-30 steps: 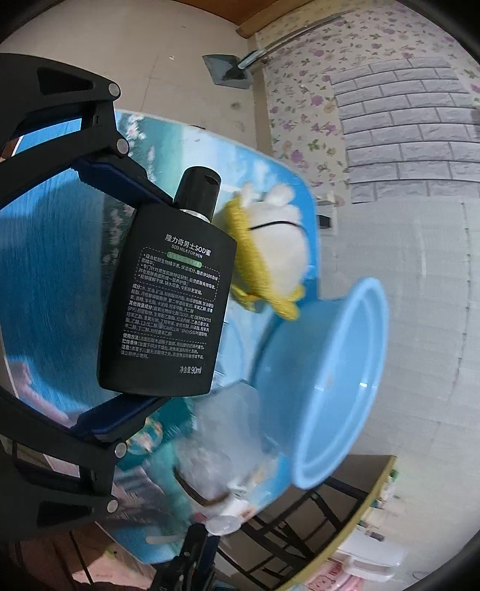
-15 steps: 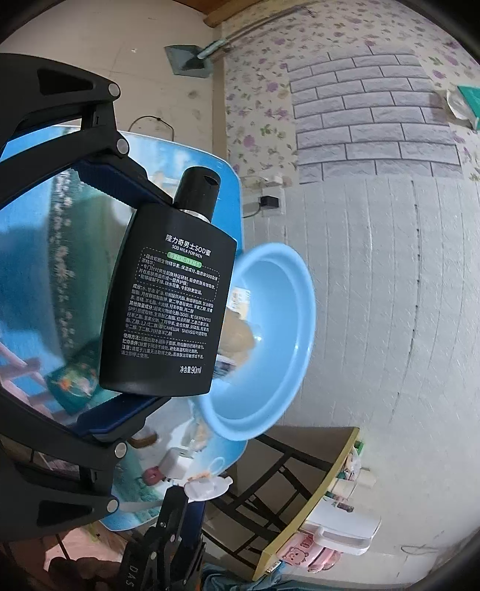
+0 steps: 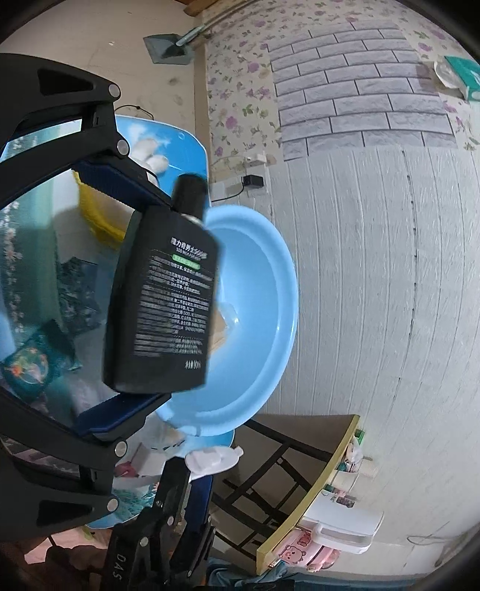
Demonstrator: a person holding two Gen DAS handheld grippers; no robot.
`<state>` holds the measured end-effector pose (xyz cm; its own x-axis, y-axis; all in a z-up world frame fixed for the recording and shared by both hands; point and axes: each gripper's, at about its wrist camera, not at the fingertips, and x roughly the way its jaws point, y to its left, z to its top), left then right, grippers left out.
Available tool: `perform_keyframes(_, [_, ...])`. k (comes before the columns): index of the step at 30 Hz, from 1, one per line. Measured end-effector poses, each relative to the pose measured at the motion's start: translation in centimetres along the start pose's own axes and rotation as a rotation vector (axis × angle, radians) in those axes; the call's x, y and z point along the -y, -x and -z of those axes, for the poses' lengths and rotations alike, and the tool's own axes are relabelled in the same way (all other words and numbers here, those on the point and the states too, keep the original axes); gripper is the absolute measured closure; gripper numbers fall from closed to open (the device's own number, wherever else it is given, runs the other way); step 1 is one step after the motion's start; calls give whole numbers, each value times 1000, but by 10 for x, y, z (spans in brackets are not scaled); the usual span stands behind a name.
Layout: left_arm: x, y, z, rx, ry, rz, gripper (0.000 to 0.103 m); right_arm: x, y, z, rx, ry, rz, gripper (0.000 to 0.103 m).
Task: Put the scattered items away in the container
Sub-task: 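Carry the black bottle and white cable over the blue basin with both tools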
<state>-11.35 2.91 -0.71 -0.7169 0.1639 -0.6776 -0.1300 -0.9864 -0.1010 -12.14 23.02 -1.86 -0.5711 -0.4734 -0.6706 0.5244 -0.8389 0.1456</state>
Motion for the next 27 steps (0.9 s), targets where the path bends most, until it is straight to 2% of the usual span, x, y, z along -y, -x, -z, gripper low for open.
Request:
perform_keyframes(16, [17,-46,-23,-16,-107,-5,14,16,-49,-13,-67,3,-9,58])
perform_keyframes(24, [15,-64,-19,-85,-79,71,14,20,-71,-21,-98,28,5,58])
perform_keyframes(27, [17,-66,-13,-94,-97,71,14,18,-76,-21,-105,27,-7,58])
